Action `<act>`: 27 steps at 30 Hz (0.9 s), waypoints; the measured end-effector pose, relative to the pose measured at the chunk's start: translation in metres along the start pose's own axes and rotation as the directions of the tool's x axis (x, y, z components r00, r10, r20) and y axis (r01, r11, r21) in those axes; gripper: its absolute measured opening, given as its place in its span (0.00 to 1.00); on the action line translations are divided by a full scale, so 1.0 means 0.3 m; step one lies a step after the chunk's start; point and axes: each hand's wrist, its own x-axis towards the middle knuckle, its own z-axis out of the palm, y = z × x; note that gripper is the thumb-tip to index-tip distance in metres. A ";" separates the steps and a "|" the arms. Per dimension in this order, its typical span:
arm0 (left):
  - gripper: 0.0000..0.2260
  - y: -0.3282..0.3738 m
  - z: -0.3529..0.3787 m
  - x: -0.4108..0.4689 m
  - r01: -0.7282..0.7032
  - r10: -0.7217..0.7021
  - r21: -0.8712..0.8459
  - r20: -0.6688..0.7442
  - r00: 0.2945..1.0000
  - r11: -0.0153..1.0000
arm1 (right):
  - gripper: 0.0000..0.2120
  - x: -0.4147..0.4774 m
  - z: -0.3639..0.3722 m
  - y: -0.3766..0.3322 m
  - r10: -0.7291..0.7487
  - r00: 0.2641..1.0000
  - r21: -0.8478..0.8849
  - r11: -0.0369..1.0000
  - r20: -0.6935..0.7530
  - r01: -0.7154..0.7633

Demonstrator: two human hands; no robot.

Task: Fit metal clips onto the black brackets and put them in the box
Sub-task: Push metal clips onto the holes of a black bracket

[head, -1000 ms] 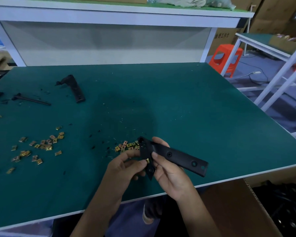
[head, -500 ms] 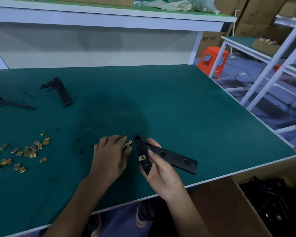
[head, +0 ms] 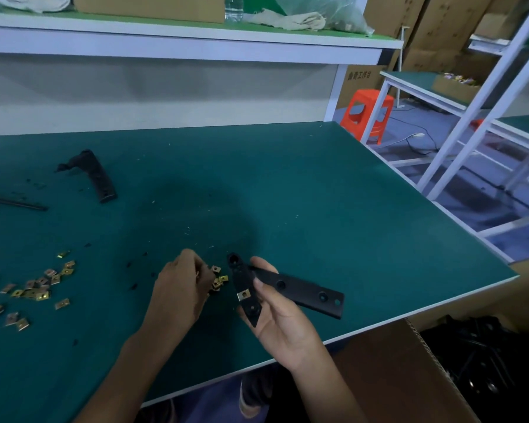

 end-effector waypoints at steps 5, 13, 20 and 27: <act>0.07 -0.012 -0.020 -0.028 0.111 -0.116 -0.168 -0.023 0.993 0.980 | 0.18 0.002 -0.007 0.003 -0.006 1.000 0.022 1.000 0.006 0.006; 0.09 -0.018 -0.040 -0.070 0.167 -0.154 -0.429 0.065 0.986 0.888 | 0.17 0.003 0.000 0.002 -0.006 1.000 0.021 1.000 0.023 0.006; 0.08 0.049 -0.006 -0.127 0.278 -0.200 -0.697 0.193 0.961 0.661 | 0.19 0.001 0.003 0.004 -0.004 1.000 -0.025 1.000 0.012 0.004; 0.07 0.083 -0.003 -0.166 0.332 -0.208 -0.759 0.259 0.943 0.560 | 0.19 0.013 -0.015 0.007 -0.006 1.000 -0.058 0.998 0.023 0.007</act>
